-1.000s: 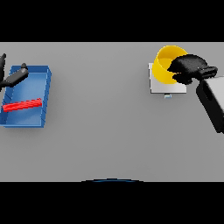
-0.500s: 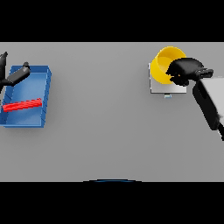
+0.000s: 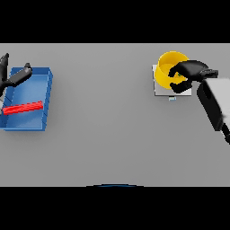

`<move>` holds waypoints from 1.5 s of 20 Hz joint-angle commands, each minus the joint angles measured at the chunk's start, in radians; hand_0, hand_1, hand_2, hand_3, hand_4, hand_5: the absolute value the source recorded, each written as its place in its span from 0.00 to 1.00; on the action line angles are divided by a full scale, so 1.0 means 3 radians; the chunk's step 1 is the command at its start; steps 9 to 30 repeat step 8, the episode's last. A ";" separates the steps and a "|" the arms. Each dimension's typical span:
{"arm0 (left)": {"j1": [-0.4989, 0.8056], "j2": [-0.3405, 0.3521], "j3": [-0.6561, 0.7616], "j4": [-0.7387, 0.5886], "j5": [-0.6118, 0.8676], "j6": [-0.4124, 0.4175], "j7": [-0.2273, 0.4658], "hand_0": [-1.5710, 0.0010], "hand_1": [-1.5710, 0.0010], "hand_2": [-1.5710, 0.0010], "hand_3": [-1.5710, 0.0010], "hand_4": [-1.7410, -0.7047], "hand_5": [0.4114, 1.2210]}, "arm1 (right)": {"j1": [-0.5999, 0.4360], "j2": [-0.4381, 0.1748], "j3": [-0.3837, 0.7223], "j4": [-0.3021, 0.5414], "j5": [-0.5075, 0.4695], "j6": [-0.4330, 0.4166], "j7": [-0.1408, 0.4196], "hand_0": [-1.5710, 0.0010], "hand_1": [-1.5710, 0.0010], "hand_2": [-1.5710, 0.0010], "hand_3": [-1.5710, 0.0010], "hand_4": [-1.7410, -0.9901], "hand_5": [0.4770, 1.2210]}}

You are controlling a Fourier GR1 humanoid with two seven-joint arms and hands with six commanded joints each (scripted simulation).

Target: Pick up the red beaker and tilt it to pour out 1 green nut into yellow bowl. Pick up the yellow bowl and place it on the metallic measuring scale.

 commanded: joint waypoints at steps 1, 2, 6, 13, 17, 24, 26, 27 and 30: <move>0.0005 -0.0008 0.0013 0.0027 0.0013 -0.0005 -0.0018 1.00 1.00 1.00 1.00 0.90 0.41 | 0.0012 -0.0023 0.0008 0.0022 0.0008 -0.0017 -0.0085 0.84 0.86 0.75 0.65 0.47 0.41; 0.0021 0.0001 0.0019 0.0011 0.0020 0.0002 -0.0038 1.00 1.00 1.00 1.00 0.90 0.40 | -0.0005 -0.0007 0.0025 0.0052 0.0027 -0.0028 -0.0113 0.87 0.88 0.79 0.68 0.49 0.39; -0.0017 -0.0017 0.0018 0.0011 0.0025 0.0001 0.0012 1.00 1.00 1.00 1.00 0.89 0.40 | -0.0084 0.0001 0.0072 0.0158 0.0087 0.0023 -0.0155 0.95 0.95 0.89 0.75 0.55 0.35; 0.0011 -0.0018 0.0016 -0.0008 0.0026 0.0019 -0.0012 1.00 1.00 1.00 1.00 0.89 0.40 | -0.0083 -0.0005 0.0089 0.0174 0.0100 0.0034 -0.0191 0.97 0.97 0.93 0.78 0.58 0.34; 0.0011 -0.0018 0.0016 -0.0008 0.0026 0.0019 -0.0012 1.00 1.00 1.00 1.00 0.89 0.40 | -0.0083 -0.0005 0.0089 0.0174 0.0100 0.0034 -0.0191 0.97 0.97 0.93 0.78 0.58 0.34; 0.0011 -0.0018 0.0016 -0.0008 0.0026 0.0019 -0.0012 1.00 1.00 1.00 1.00 0.89 0.40 | -0.0083 -0.0005 0.0089 0.0174 0.0100 0.0034 -0.0191 0.97 0.97 0.93 0.78 0.58 0.34; 0.0011 -0.0018 0.0016 -0.0008 0.0026 0.0019 -0.0012 1.00 1.00 1.00 1.00 0.89 0.40 | -0.0083 -0.0005 0.0089 0.0174 0.0100 0.0034 -0.0191 0.97 0.97 0.93 0.78 0.58 0.34; 0.0011 -0.0018 0.0016 -0.0008 0.0026 0.0019 -0.0012 1.00 1.00 1.00 1.00 0.89 0.40 | -0.0083 -0.0005 0.0089 0.0174 0.0100 0.0034 -0.0191 0.97 0.97 0.93 0.78 0.58 0.34; 0.0011 -0.0018 0.0016 -0.0008 0.0026 0.0019 -0.0012 1.00 1.00 1.00 1.00 0.89 0.40 | -0.0083 -0.0005 0.0089 0.0174 0.0100 0.0034 -0.0191 0.97 0.97 0.93 0.78 0.58 0.34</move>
